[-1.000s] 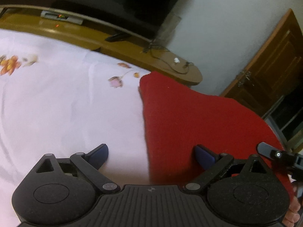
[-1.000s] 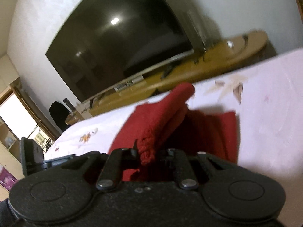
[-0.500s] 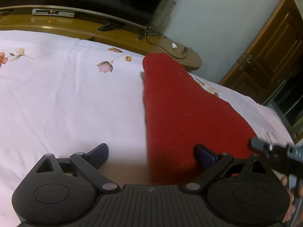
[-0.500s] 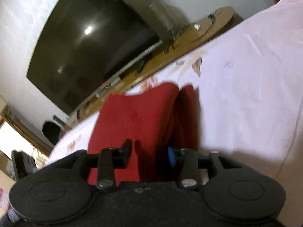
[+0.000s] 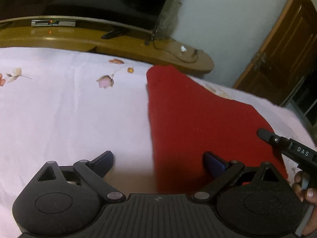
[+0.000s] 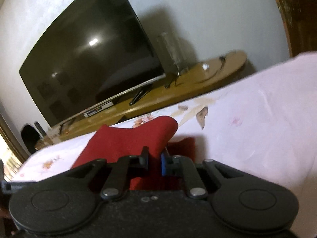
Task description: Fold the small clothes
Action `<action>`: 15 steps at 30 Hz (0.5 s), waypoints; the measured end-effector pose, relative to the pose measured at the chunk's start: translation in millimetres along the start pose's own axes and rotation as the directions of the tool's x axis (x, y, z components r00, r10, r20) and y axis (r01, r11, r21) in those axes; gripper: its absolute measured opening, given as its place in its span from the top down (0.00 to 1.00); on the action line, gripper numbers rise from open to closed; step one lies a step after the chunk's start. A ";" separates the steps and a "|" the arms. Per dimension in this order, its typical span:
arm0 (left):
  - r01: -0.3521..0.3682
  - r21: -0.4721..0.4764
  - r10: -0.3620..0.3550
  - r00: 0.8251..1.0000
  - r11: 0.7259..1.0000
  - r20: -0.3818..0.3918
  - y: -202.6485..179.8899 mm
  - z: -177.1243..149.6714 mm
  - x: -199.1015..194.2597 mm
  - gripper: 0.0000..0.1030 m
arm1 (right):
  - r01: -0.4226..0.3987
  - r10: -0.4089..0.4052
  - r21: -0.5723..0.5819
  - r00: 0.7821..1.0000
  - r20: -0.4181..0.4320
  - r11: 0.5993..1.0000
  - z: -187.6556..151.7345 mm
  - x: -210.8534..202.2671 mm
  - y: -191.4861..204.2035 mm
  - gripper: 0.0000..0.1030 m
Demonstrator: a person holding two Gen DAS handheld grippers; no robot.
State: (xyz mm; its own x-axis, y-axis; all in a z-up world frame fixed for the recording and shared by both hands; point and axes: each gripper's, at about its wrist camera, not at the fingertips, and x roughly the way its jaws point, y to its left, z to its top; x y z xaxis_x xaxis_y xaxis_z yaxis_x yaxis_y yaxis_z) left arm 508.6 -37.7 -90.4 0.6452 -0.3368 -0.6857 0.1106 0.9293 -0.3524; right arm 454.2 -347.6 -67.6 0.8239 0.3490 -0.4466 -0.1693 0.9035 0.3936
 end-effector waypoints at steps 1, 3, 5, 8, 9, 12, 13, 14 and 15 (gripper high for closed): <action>0.003 -0.008 -0.003 1.000 1.000 -0.012 0.5 -1.2 3.9 0.05 | 0.020 -0.020 -0.004 1.000 -0.011 1.000 -1.6 3.1 -2.6 0.89; 0.004 -0.009 -0.004 1.000 1.000 -0.015 -1.5 -2.3 7.5 0.03 | 0.090 -0.090 -0.001 0.994 -0.057 0.996 -11.1 12.7 -12.8 0.89; -0.014 0.013 0.014 1.000 1.000 -0.018 -6.4 -1.8 8.7 0.02 | 0.094 -0.092 0.033 0.994 -0.055 0.995 -16.7 14.7 -21.4 0.89; -0.016 0.017 0.016 1.000 1.000 -0.023 -6.8 -1.0 8.8 0.02 | 0.092 -0.089 0.040 0.993 -0.083 0.995 -11.4 16.0 -20.0 0.86; -0.018 0.017 0.018 1.000 1.000 -0.024 -7.0 -1.0 7.9 0.02 | 0.080 -0.075 0.054 0.993 -0.093 0.995 -8.3 13.2 -20.3 0.80; -0.020 0.017 0.021 0.999 1.000 -0.026 -7.2 -1.7 5.6 0.02 | 0.058 -0.050 0.082 0.994 -0.095 0.995 -0.1 -1.8 -16.7 0.42; -0.022 0.017 0.022 0.999 1.000 -0.028 -7.6 -1.5 5.3 0.02 | 0.038 -0.032 0.085 0.996 -0.079 0.996 -0.3 -11.0 -13.8 0.37; -0.024 0.019 0.025 0.999 1.000 -0.029 -8.3 -1.4 4.8 0.02 | 0.020 -0.014 0.084 0.998 -0.069 0.996 -1.2 -20.9 -10.7 0.38; -0.025 0.021 0.026 0.999 0.999 -0.030 -8.7 -1.3 4.1 0.02 | 0.007 -0.001 0.091 0.997 -0.072 0.996 -2.1 -28.7 -8.4 0.41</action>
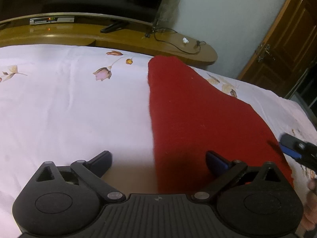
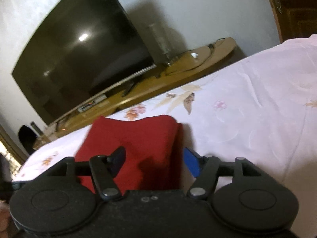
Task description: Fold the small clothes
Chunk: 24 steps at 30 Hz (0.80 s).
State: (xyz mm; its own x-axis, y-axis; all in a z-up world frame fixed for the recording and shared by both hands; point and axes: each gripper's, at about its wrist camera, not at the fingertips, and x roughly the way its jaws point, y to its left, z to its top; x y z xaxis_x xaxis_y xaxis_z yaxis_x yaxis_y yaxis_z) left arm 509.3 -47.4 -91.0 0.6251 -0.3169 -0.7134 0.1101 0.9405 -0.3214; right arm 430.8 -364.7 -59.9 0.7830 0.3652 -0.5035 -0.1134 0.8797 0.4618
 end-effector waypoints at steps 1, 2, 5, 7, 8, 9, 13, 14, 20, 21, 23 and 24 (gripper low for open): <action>-0.001 0.000 0.001 1.000 1.000 -0.002 -0.1 0.4 -0.3 0.02 | -0.012 0.012 0.013 1.000 -0.002 1.000 -2.1 -5.2 1.6 0.43; -0.002 -0.001 0.002 1.000 1.000 -0.004 -0.2 1.0 -1.2 0.02 | -0.024 0.024 0.030 1.000 -0.004 0.999 -4.9 -11.3 2.0 0.44; -0.012 0.007 0.012 1.000 1.000 -0.006 -0.9 3.2 -3.5 0.02 | -0.037 0.038 0.065 0.999 -0.013 0.997 -13.4 -25.3 3.9 0.49; -0.022 0.019 0.022 1.000 1.000 0.001 -3.2 3.5 -8.7 0.02 | -0.037 0.039 0.074 0.999 -0.017 0.997 -16.5 -30.0 6.0 0.50; -0.025 0.024 0.025 1.000 0.999 0.003 -4.2 3.4 -11.2 0.02 | -0.041 0.043 0.076 0.999 -0.020 0.996 -18.9 -32.9 7.4 0.50; -0.025 0.031 0.025 1.000 0.999 0.008 -5.5 3.0 -15.0 0.02 | -0.041 0.043 0.077 0.999 -0.024 0.996 -19.7 -34.3 8.8 0.51; -0.014 0.050 0.012 0.999 0.999 0.031 -6.5 -5.3 -35.2 0.02 | -0.044 0.048 0.094 0.998 -0.036 0.995 -25.8 -42.1 11.0 0.51; -0.006 0.044 0.005 0.999 0.999 0.035 -5.1 -8.6 -40.7 0.02 | -0.046 0.050 0.101 0.998 -0.038 0.994 -27.2 -43.4 11.3 0.51; 0.014 0.000 -0.014 1.000 1.000 -0.012 13.8 -41.7 -45.9 0.02 | -0.066 0.078 0.122 0.993 -0.093 0.990 -42.4 -44.0 12.4 0.52; 0.019 -0.010 -0.019 1.000 1.000 -0.010 16.4 -44.8 -45.3 0.02 | -0.067 0.080 0.125 0.991 -0.105 0.990 -44.7 -40.4 12.3 0.53; 0.013 0.003 -0.013 1.000 1.000 -0.006 15.3 -47.9 -46.7 0.02 | -0.073 0.090 0.135 0.988 -0.122 0.988 -49.2 -35.2 11.5 0.57; 0.011 0.010 -0.011 1.000 1.000 -0.009 14.3 -48.3 -46.5 0.02 | -0.070 0.089 0.141 0.987 -0.133 0.987 -50.4 -32.0 11.1 0.66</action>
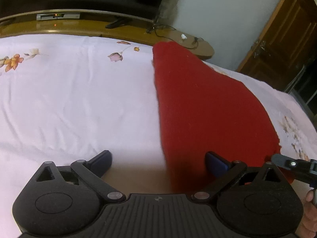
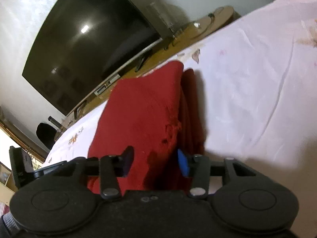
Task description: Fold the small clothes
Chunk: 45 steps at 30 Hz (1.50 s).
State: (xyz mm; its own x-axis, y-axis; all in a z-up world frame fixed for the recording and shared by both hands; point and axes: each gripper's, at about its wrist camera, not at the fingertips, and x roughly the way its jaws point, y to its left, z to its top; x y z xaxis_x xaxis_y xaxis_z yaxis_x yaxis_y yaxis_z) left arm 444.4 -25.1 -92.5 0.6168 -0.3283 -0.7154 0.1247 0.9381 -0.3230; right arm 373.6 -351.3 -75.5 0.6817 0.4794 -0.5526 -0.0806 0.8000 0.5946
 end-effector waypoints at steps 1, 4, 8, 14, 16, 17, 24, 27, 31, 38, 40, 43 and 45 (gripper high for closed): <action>0.000 0.005 0.000 1.000 1.000 -0.003 -0.5 -0.5 -0.7 0.02 | 0.009 -0.009 -0.001 1.000 -0.008 1.000 -0.8 2.1 0.3 0.85; 0.003 0.005 -0.003 1.000 1.000 -0.014 -1.1 -0.5 -4.7 0.02 | 0.040 -0.040 -0.028 0.999 0.006 0.999 -0.2 -0.9 3.5 0.93; 0.013 0.033 -0.012 1.000 0.999 -0.022 -6.8 -9.5 -12.6 0.02 | 0.086 -0.080 -0.094 0.995 0.066 0.992 5.7 -14.3 9.3 0.94; -0.039 0.158 0.041 0.999 0.987 -0.006 -19.3 -26.8 -15.1 0.02 | 0.117 -0.116 -0.059 0.993 0.015 0.991 1.0 9.9 -10.3 0.93; -0.032 0.130 0.034 0.999 0.991 -0.010 -17.8 -23.7 -24.1 0.02 | 0.119 -0.119 -0.073 0.993 0.006 0.990 2.6 8.2 -6.2 0.91; -0.027 0.127 0.027 1.000 0.992 0.001 -17.7 -21.9 -28.5 0.02 | 0.118 -0.118 -0.079 0.993 0.007 0.990 3.2 5.5 -4.9 0.89; -0.024 0.193 0.030 0.999 0.981 -0.026 -21.8 -39.2 -31.3 0.02 | 0.148 -0.148 -0.136 0.989 0.012 0.980 7.6 4.6 4.1 0.68; -0.005 0.170 -0.002 0.999 0.985 0.039 -15.5 -20.0 -45.2 0.02 | 0.157 -0.161 -0.098 0.987 -0.027 0.983 10.2 8.9 -5.6 0.66; -0.024 0.151 0.007 0.994 0.988 0.111 -12.2 22.3 -35.6 0.02 | 0.123 -0.118 -0.056 0.990 0.076 0.991 31.3 -6.6 -10.7 0.66; -0.016 0.049 0.015 0.999 0.999 0.030 -6.6 55.5 41.8 0.00 | 0.111 -0.100 -0.104 0.990 0.103 0.988 65.1 42.4 -3.6 0.65; 0.022 -0.050 -0.021 0.999 0.999 0.029 7.8 52.8 51.1 0.00 | 0.184 -0.185 -0.158 0.983 0.006 0.970 63.3 68.8 -8.2 0.55; 0.007 -0.029 -0.006 1.000 1.000 0.002 -1.5 56.0 45.9 0.00 | 0.182 -0.186 -0.128 0.982 -0.017 0.975 72.5 70.6 -21.1 0.48; 0.051 -0.010 -0.051 0.999 0.999 0.005 -2.9 56.6 37.0 0.00 | 0.190 -0.192 -0.120 0.981 0.000 0.974 78.5 55.6 -18.6 0.46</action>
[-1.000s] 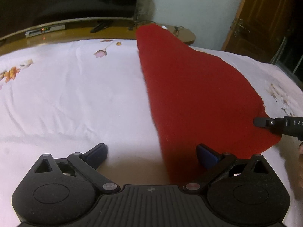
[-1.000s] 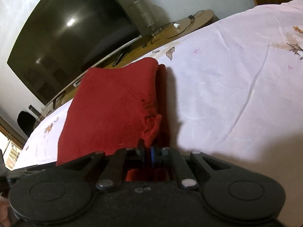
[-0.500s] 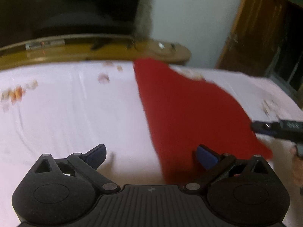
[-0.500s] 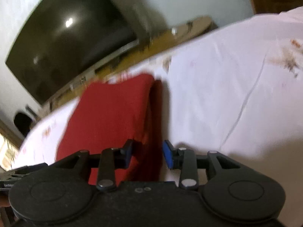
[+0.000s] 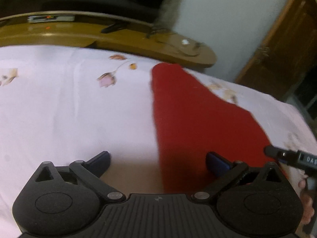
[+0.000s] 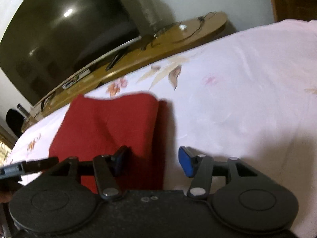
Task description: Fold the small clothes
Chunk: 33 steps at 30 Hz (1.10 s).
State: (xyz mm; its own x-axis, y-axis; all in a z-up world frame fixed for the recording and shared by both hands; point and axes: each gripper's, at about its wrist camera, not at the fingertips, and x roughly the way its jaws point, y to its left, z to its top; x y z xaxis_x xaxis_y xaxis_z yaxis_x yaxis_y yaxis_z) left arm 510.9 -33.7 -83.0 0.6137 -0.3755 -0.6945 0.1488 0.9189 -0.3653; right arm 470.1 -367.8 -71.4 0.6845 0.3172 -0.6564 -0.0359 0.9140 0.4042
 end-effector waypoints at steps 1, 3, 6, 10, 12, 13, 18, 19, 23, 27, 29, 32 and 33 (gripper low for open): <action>0.029 0.006 -0.029 1.000 1.000 -0.003 2.0 0.8 -1.4 0.00 | -0.025 0.025 -0.005 0.999 0.022 1.000 0.1 -9.9 -1.3 0.46; 0.127 0.001 -0.126 0.991 0.992 -0.051 8.8 0.3 -2.6 0.02 | -0.109 0.109 0.039 0.994 0.007 0.993 -0.9 -23.2 -14.0 0.38; 0.224 -0.019 -0.224 0.967 0.974 -0.119 15.5 -0.9 1.2 0.18 | -0.209 0.221 0.129 0.971 -0.089 0.969 -6.4 -24.8 -37.0 0.33; 0.319 -0.111 -0.335 0.925 0.941 -0.180 20.2 0.8 17.1 0.22 | -0.289 0.329 0.214 0.926 -0.184 0.933 -11.1 -7.2 -54.2 0.28; 0.353 -0.115 -0.370 0.909 0.928 -0.194 18.1 -0.4 24.5 0.22 | -0.333 0.382 0.255 0.908 -0.174 0.908 -9.2 -2.3 -58.3 0.24; 0.361 -0.112 -0.377 0.906 0.926 -0.192 16.9 -0.4 27.1 0.22 | -0.350 0.402 0.265 0.898 -0.177 0.898 -8.9 0.8 -58.4 0.24; 0.405 -0.154 -0.427 0.891 0.901 -0.158 16.2 -0.8 36.9 0.22 | -0.386 0.423 0.197 0.883 -0.202 0.901 -7.8 20.8 -37.0 0.50; 0.413 -0.163 -0.436 0.888 0.896 -0.146 17.3 -1.7 38.4 0.22 | -0.398 0.433 0.194 0.880 -0.196 0.897 -7.1 25.6 -34.3 0.53; 0.447 -0.162 -0.466 0.878 0.880 -0.107 19.9 -9.9 39.3 0.22 | -0.456 0.481 0.173 0.864 -0.150 0.873 -15.4 24.8 -38.1 0.55; 0.406 -0.135 -0.420 0.903 0.904 -0.092 10.7 -7.0 46.4 0.45 | -0.452 0.473 0.159 0.871 -0.132 0.878 -13.0 28.9 -34.4 0.54; 0.397 -0.142 -0.411 0.908 0.907 -0.083 8.3 -5.9 45.6 0.50 | -0.427 0.444 0.140 0.885 -0.136 0.893 -7.7 36.2 -23.8 0.59; 0.415 -0.131 -0.424 0.904 0.900 -0.055 5.8 -6.7 37.3 0.54 | -0.412 0.423 0.104 0.897 -0.129 0.905 -7.7 27.0 -15.6 0.63; 0.424 -0.132 -0.433 0.900 0.896 -0.045 6.0 -7.1 33.4 0.55 | -0.413 0.423 0.100 0.897 -0.125 0.905 -6.6 22.8 -13.5 0.63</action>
State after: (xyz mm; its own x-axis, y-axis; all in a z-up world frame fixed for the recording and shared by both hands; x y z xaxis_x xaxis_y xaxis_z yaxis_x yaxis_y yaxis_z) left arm 526.8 -41.5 -112.7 0.4535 -0.7414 -0.4947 0.2912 0.6478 -0.7039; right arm 481.4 -371.3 -96.0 0.5078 0.7031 -0.4979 -0.2425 0.6712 0.7005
